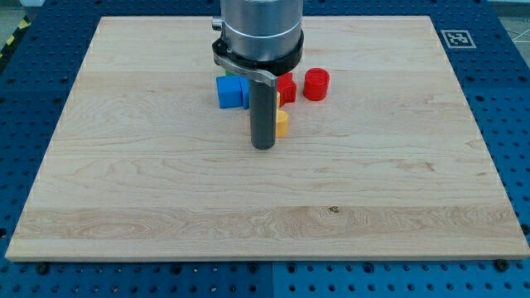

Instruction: Push the red circle a bit left

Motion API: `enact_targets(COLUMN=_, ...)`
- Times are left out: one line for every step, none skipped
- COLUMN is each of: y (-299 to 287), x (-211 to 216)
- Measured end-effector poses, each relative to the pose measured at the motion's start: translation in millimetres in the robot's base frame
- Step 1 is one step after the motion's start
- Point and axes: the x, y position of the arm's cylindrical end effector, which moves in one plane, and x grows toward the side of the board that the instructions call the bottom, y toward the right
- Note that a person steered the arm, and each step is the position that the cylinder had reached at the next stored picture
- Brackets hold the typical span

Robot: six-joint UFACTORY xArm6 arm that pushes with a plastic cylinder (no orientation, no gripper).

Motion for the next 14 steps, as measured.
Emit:
enact_targets(y=16.2, x=4.1)
enact_targets(y=49.6, x=4.1)
enact_targets(y=72.9, x=-8.9)
enact_targets(y=72.9, x=-33.5)
enact_targets(y=72.9, x=-47.4)
enact_targets(y=71.9, x=-56.4)
enact_targets(y=65.9, x=-56.7)
enact_targets(y=89.0, x=-58.6)
enact_targets(y=121.2, x=-58.7)
enact_targets(y=126.3, x=-88.9)
enact_targets(y=126.3, x=-103.7)
enact_targets(y=124.0, x=-103.7)
enact_targets(y=119.0, x=-103.7)
enact_targets(y=112.4, x=-103.7)
